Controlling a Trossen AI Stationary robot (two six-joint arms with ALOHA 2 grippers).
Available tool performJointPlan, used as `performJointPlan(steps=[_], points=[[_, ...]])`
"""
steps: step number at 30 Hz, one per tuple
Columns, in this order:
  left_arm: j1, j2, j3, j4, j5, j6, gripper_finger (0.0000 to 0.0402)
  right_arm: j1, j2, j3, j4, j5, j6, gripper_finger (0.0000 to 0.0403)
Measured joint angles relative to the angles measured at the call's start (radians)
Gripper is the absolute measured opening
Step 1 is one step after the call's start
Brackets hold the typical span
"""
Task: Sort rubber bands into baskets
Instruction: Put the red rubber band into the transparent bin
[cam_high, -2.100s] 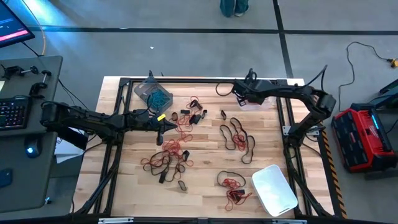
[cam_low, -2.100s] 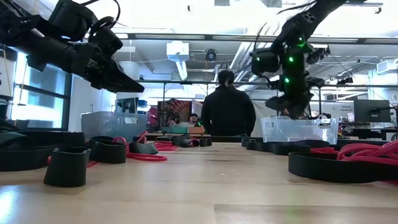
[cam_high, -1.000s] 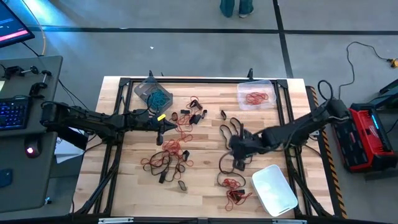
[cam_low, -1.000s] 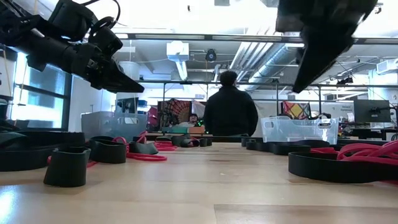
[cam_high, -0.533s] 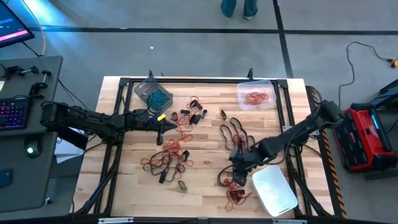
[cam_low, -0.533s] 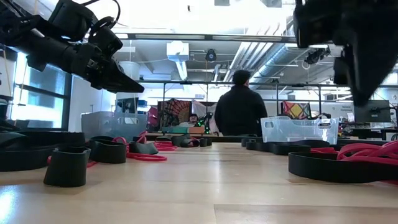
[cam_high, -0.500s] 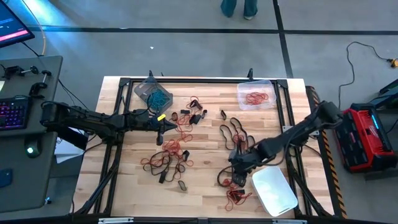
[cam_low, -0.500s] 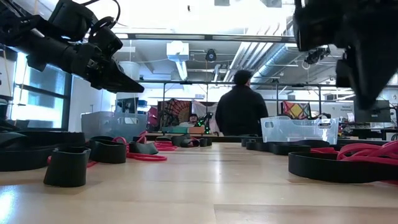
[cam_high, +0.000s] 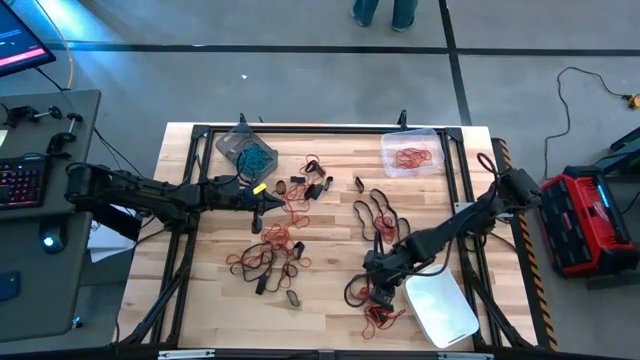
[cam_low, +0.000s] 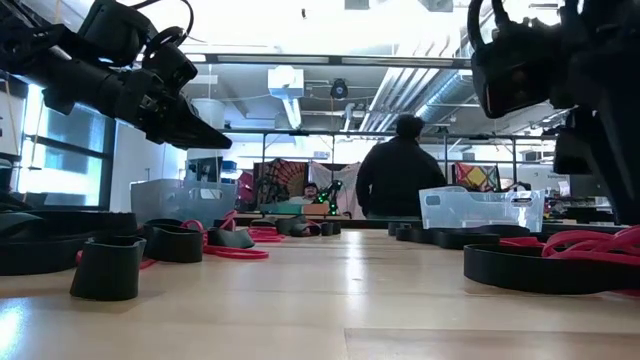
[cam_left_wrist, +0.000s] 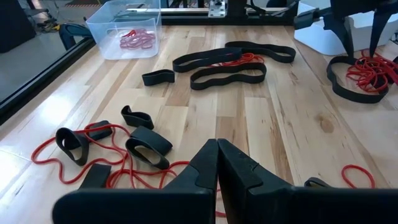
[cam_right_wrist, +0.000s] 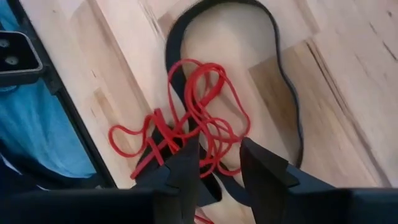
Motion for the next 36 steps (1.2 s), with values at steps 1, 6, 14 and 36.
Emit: performJointPlan(steps=[1, 6, 14, 36], points=[[0.0, 0.0, 0.0, 0.0, 0.0, 0.0, 0.0, 0.0, 0.0, 0.0, 0.001, 0.0, 0.0, 0.0098], [0.0, 0.0, 0.0, 0.0, 0.0, 0.0, 0.0, 0.0, 0.0, 0.0, 0.0, 0.0, -0.016, 0.0059], [0.0, 0.0, 0.0, -0.002, 0.0, 0.001, 0.0, 0.0, 0.0, 0.0, -0.001, 0.001, -0.032, 0.005], [0.0, 0.0, 0.0, -0.001, 0.0, 0.001, 0.0, -0.006, 0.05, 0.003, 0.008, -0.042, -0.119, 0.0008]])
